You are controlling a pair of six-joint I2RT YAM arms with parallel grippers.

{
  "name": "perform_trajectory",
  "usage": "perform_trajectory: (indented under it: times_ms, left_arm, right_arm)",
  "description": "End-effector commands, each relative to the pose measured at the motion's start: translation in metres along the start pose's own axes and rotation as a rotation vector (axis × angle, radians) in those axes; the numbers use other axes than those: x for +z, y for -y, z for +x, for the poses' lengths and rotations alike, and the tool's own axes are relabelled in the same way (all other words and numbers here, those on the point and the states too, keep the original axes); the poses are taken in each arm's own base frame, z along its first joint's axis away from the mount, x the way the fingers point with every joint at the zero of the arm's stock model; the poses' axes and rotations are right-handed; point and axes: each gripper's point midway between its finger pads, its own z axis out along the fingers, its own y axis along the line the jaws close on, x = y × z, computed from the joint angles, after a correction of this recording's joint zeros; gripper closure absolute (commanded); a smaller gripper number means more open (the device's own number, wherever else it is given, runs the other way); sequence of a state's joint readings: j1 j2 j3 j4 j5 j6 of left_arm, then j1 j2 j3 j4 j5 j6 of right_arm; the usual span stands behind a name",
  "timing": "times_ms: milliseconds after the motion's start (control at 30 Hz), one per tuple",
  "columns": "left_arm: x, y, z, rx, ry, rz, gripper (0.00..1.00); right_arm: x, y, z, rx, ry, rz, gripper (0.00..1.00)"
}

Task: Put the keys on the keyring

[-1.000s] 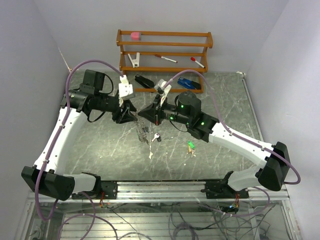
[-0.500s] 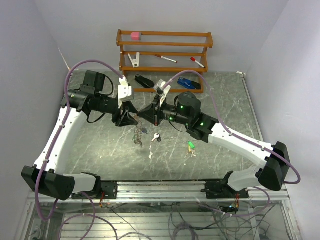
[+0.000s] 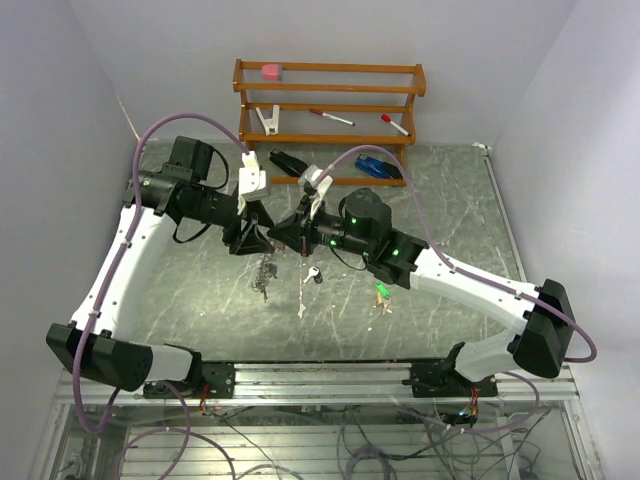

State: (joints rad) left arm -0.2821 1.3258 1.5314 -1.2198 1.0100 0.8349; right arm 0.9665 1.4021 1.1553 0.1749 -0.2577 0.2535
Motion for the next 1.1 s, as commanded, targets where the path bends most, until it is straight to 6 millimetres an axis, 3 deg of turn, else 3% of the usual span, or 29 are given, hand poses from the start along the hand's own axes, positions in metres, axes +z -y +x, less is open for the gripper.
perform_trajectory:
  times_ms: [0, 500, 1067]
  left_arm:
    - [0.000, 0.004, 0.002, 0.001, -0.017, 0.012, 0.28]
    - [0.004, -0.016, 0.013, -0.048, -0.054, -0.076, 0.26]
    - [0.009, 0.002, -0.004, -0.044, 0.035, 0.035, 0.26]
  right_arm:
    - [0.001, -0.007, -0.038, -0.039, 0.115, -0.001, 1.00]
    - [-0.008, -0.006, -0.050, -0.047, 0.143, 0.023, 1.00]
    - [-0.005, -0.012, -0.052, -0.024, 0.174, 0.009, 1.00]
